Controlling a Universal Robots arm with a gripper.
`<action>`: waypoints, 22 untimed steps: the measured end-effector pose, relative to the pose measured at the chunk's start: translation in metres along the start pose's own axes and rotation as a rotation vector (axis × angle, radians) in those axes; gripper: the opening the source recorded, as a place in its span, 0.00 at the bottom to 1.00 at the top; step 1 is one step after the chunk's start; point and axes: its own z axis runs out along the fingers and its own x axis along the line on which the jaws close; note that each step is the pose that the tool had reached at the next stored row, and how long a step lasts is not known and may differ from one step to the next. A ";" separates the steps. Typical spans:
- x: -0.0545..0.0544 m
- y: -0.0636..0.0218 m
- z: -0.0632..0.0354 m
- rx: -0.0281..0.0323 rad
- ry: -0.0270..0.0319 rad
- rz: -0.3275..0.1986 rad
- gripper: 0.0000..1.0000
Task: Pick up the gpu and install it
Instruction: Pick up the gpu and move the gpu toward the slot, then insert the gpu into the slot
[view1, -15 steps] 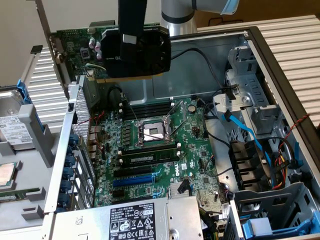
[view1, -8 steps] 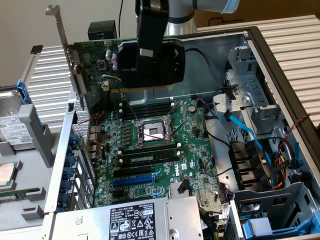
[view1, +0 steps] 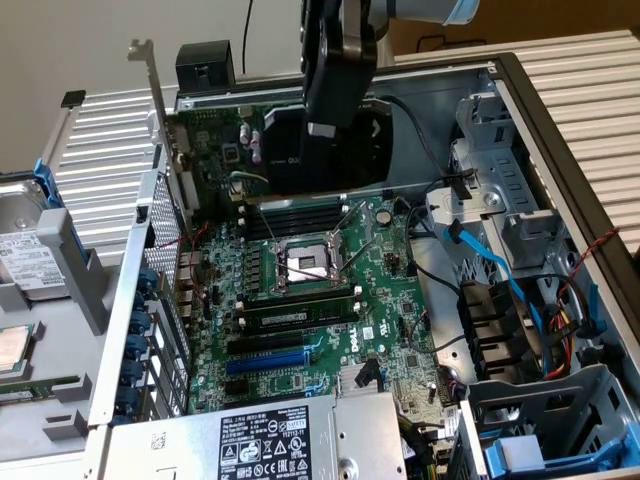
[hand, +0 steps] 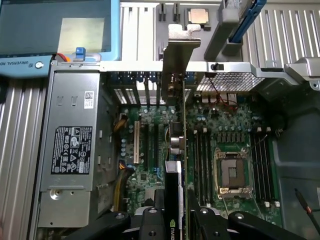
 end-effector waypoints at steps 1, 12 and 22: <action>-0.001 -0.0004 0.0020 -0.0001 0.0011 -0.005 0.27; -0.010 -0.0014 0.0226 -0.0006 0.0078 -0.034 0.27; -0.013 0.0010 0.0304 -0.0007 0.0081 -0.035 0.27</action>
